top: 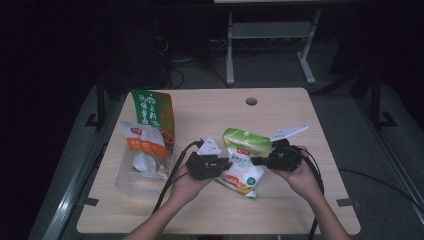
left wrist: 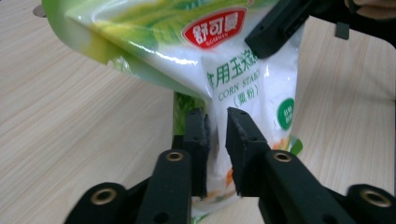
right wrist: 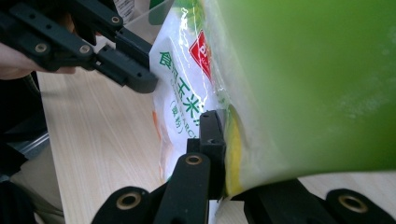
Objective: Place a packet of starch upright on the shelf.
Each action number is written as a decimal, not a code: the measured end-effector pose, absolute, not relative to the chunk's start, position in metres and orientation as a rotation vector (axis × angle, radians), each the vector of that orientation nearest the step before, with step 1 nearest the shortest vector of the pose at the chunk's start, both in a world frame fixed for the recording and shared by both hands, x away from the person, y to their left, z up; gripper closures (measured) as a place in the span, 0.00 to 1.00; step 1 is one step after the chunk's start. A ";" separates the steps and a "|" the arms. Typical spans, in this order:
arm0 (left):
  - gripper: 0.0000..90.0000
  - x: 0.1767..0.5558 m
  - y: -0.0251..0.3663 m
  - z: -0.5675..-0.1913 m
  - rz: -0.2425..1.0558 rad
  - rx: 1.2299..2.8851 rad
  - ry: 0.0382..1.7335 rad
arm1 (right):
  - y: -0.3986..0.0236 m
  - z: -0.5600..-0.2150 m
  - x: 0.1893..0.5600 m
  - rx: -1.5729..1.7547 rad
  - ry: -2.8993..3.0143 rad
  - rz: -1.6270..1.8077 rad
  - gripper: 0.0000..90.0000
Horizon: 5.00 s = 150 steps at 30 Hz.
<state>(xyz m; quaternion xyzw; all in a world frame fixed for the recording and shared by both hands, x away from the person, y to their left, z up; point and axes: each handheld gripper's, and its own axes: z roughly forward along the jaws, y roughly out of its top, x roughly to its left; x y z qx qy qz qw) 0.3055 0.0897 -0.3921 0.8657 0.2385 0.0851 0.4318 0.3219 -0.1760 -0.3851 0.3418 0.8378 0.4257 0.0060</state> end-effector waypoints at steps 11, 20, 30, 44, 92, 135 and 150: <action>0.66 0.294 0.114 -0.394 0.236 2.140 0.622 | -0.168 -0.371 0.324 1.046 2.633 1.305 0.99; 0.60 0.280 0.127 -0.396 0.228 2.122 0.606 | -0.164 -0.359 0.326 1.044 2.617 1.294 0.99; 0.52 0.265 0.137 -0.400 0.217 2.117 0.582 | -0.155 -0.350 0.332 1.044 2.613 1.294 0.99; 0.47 0.244 0.144 -0.409 0.195 2.111 0.577 | -0.136 -0.337 0.337 1.020 2.629 1.300 0.99; 0.39 0.218 0.136 -0.425 0.162 2.145 0.471 | -0.047 -0.273 0.343 0.780 2.702 1.400 1.00; 0.38 0.212 0.138 -0.426 0.167 2.148 0.435 | 0.093 -0.268 0.347 0.491 2.889 1.495 1.00; 0.37 0.211 0.139 -0.426 0.149 2.144 0.433 | 0.136 -0.294 0.355 0.477 2.977 1.475 1.00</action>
